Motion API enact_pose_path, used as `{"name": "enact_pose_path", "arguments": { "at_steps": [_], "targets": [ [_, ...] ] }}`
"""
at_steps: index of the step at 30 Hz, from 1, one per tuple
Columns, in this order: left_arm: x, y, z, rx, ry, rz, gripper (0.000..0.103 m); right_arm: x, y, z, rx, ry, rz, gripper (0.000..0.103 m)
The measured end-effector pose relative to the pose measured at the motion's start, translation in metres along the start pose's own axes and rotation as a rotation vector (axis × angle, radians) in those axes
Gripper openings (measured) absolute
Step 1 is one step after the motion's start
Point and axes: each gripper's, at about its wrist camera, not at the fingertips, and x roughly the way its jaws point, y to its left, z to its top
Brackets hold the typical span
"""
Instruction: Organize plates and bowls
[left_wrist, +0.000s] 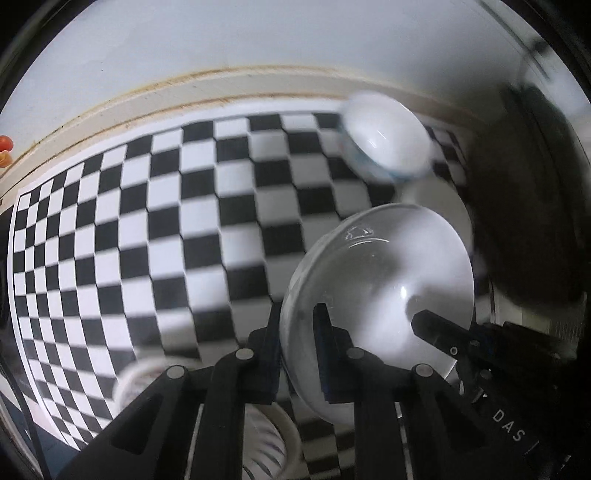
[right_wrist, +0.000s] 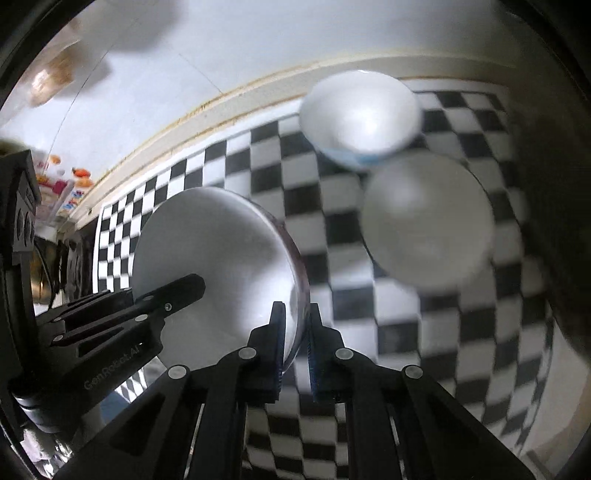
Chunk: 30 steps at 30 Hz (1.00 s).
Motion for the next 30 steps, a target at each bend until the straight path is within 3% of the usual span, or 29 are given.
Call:
{"name": "enact_pose_path", "arguments": {
  "at_steps": [6, 14, 23, 30],
  "targets": [
    [0.031, -0.028, -0.042, 0.041, 0.085, -0.012, 0.014, -0.004, -0.046, -0.061, 0.041, 0.041, -0.03, 0.012],
    [0.078, -0.049, -0.082, 0.076, 0.198, 0.02, 0.014, 0.032, -0.081, -0.101, 0.066, 0.111, -0.052, 0.012],
    [0.103, -0.054, -0.09, 0.068, 0.236, 0.039, 0.015, 0.05, -0.086, -0.111, 0.041, 0.145, -0.061, 0.012],
    [0.079, -0.062, -0.089, 0.067, 0.225, 0.052, 0.015, 0.043, -0.076, -0.107, 0.015, 0.171, -0.069, 0.012]
  ]
}}
